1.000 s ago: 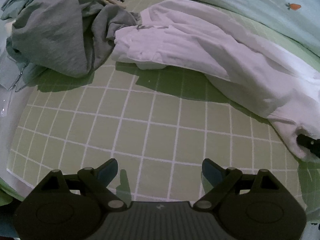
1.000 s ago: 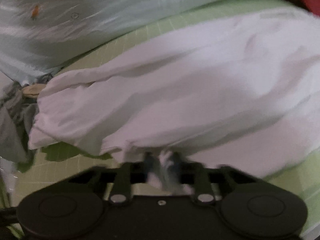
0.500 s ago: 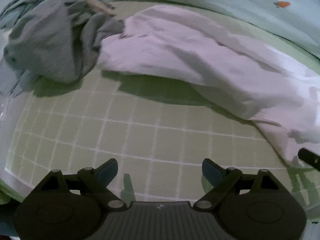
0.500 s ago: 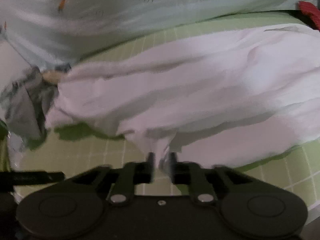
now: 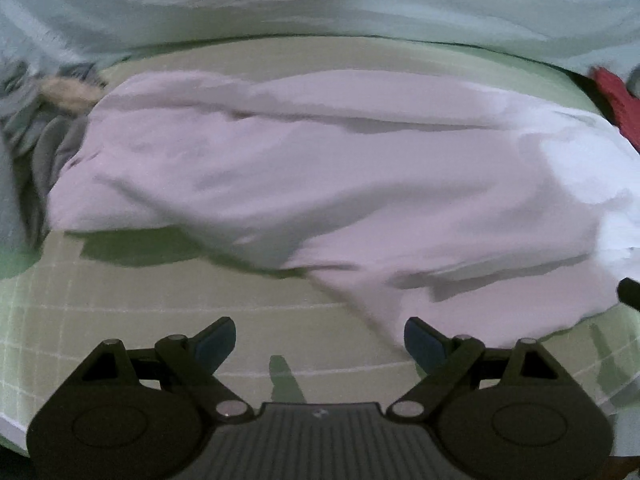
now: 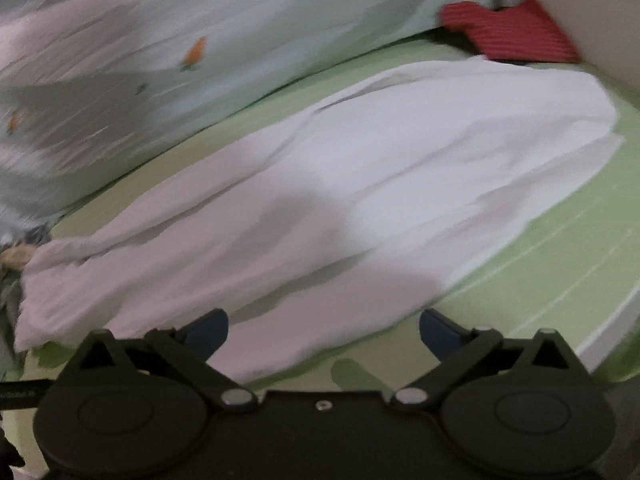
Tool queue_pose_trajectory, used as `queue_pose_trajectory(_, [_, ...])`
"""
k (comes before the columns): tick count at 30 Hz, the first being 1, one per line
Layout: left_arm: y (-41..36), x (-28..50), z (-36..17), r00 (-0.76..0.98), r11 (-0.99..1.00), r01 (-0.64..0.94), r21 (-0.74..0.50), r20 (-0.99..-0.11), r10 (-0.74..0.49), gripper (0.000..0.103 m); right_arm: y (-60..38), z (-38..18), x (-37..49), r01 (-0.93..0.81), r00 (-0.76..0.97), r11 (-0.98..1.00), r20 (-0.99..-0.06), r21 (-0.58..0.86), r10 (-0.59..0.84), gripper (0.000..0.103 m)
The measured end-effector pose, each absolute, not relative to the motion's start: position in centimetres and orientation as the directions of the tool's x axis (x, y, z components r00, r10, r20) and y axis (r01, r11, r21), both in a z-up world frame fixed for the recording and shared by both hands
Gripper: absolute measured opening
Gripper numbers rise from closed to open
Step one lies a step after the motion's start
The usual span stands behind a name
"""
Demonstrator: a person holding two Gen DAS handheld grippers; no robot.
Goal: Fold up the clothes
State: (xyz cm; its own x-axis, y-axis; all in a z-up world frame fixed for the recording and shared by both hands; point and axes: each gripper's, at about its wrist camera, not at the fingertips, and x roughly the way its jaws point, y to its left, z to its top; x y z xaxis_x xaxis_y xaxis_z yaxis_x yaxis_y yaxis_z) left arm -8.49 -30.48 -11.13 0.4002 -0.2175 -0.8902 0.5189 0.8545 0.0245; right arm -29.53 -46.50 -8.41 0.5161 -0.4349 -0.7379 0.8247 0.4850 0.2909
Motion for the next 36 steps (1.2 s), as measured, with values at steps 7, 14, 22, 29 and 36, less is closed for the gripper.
queue_pose_trajectory(7, [-36.7,-10.5,-11.8,0.453,0.848,0.518,0.107,-0.876,-0.166,0.091,-53.9,-8.4,-35.7,0.869,0.463,0.409,-0.75,0.28,-0.471,0.103])
queue_pose_trajectory(14, [-39.6,-10.5,-13.0,0.5,0.854,0.487,0.183,-0.86,-0.101,0.091,-62.6,-8.6,-42.0,0.903,0.42,0.316,-0.75,0.291,-0.511,0.103])
queue_pose_trajectory(22, [-41.1,-10.9,-13.9,0.514,0.854,0.47,0.223,-0.856,-0.059,0.087,-72.6,-9.1,-46.1,0.909,0.41,0.144,-0.776,0.391,-0.479,0.094])
queue_pose_trajectory(29, [-42.9,-11.2,-15.3,0.571,0.798,0.489,0.352,-0.821,0.012,0.089,-76.4,-11.2,-44.4,0.94,0.336,0.118,-0.813,0.319,-0.476,0.087])
queue_pose_trajectory(36, [-43.4,-10.2,-15.2,0.56,0.801,0.519,0.298,-0.826,-0.055,0.05,-79.2,-12.1,-43.8,0.975,0.22,0.121,-0.823,0.184,-0.524,0.085])
